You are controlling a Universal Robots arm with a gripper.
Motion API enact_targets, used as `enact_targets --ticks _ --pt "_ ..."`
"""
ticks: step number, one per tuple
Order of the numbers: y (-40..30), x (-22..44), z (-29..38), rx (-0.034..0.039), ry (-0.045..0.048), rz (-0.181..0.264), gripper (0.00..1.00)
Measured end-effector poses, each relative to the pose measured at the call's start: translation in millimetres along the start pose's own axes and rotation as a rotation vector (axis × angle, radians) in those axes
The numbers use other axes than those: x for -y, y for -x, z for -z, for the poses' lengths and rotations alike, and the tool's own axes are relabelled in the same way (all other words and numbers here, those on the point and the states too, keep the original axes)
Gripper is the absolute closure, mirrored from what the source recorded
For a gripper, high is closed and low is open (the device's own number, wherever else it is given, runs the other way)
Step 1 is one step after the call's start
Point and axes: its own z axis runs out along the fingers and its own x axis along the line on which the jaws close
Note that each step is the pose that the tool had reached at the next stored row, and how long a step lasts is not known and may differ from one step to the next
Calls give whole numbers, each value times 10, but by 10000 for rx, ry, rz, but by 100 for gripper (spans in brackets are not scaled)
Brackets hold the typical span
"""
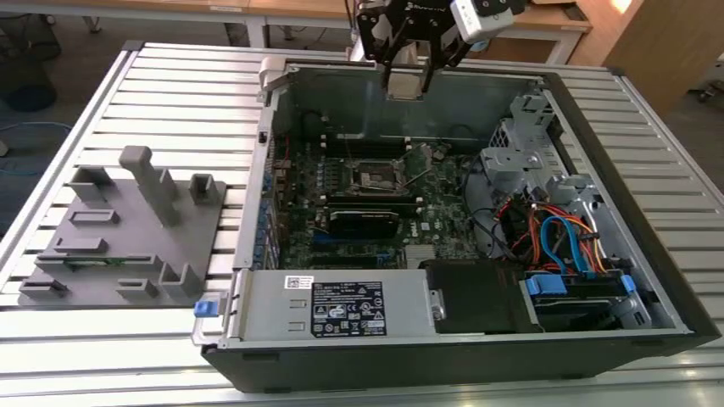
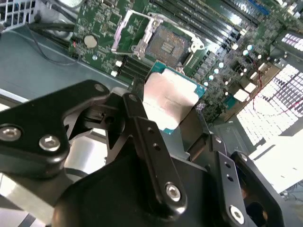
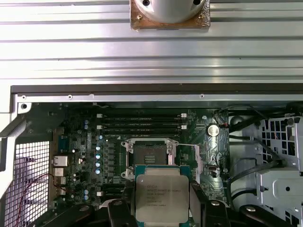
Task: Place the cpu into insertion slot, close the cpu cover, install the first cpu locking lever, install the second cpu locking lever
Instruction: 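Place the cpu into insertion slot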
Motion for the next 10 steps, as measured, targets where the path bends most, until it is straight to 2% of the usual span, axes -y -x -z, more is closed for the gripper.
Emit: enact_targets --ticks 4,10 --pt "0 0 0 8 2 -82 46" --pt "0 1 -5 78 15 -882 46"
